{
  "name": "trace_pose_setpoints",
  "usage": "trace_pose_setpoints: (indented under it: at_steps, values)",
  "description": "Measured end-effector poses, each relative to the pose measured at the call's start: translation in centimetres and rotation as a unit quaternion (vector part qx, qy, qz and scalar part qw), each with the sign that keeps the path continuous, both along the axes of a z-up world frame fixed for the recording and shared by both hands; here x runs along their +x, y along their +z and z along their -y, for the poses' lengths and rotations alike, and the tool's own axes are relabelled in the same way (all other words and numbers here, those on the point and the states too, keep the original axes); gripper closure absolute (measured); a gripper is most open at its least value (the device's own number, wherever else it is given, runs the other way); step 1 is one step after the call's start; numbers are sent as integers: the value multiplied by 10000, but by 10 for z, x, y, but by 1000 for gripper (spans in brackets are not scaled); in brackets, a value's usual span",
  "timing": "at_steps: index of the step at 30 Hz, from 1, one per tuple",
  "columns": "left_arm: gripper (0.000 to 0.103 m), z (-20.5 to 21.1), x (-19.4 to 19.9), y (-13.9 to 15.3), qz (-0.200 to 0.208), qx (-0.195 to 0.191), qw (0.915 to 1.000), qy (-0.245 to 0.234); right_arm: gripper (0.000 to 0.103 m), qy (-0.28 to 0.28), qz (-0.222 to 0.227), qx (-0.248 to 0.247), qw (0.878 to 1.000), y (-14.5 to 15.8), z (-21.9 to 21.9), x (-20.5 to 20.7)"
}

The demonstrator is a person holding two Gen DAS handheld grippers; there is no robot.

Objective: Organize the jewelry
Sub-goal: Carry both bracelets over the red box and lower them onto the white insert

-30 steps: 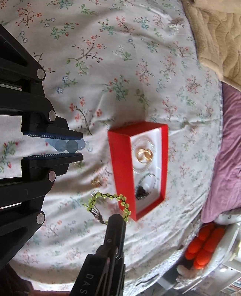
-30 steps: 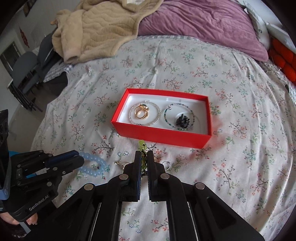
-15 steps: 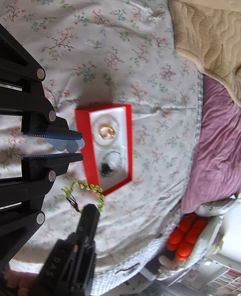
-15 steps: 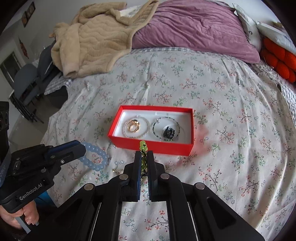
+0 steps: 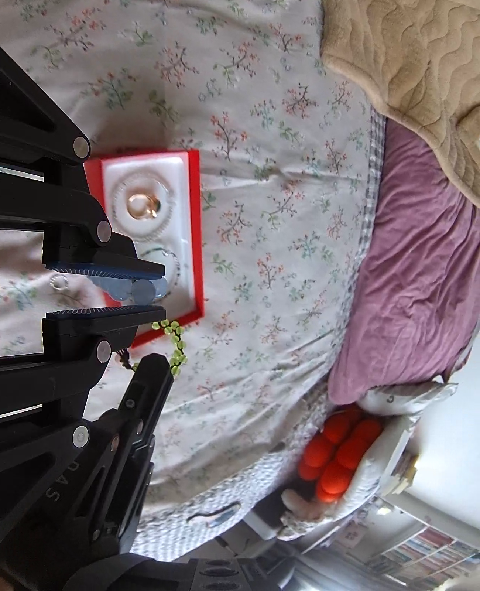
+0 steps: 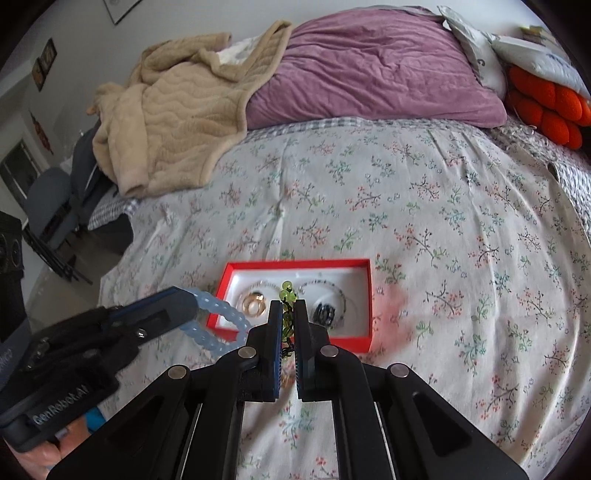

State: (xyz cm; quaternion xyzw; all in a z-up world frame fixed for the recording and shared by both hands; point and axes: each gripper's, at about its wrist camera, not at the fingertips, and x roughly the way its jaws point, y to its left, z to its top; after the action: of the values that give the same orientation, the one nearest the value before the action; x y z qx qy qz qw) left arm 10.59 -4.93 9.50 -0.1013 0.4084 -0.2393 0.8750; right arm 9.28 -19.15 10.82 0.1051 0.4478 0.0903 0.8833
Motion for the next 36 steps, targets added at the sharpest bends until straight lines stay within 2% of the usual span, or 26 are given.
trace_pose_setpoints:
  at_steps: [6, 12, 18, 22, 27, 32, 36]
  values:
    - [95, 4, 24, -24, -93, 61, 9999, 76, 97, -59, -88, 31, 9999, -10, 2, 17]
    - [95, -5, 43, -47, -270, 393, 9983, 340, 97, -45, -207, -17, 9998, -25, 2, 31]
    - [94, -10, 53, -63, -282, 863, 9947, 472, 97, 16, -294, -62, 9995, -36, -2, 42]
    - [93, -15, 57, -66, -336, 924, 9937, 536, 97, 91, -319, -82, 9994, -40, -7, 47]
    - [80, -19, 55, -67, -360, 1060, 9921, 566, 97, 214, -310, -127, 9992, -41, -16, 50]
    - [77, -21, 51, -70, -423, 1243, 9898, 546, 97, 347, -322, -107, 9988, -42, -24, 54]
    - [73, -23, 49, -72, -464, 1303, 9889, 551, 97, 283, -479, -139, 9984, -55, -21, 60]
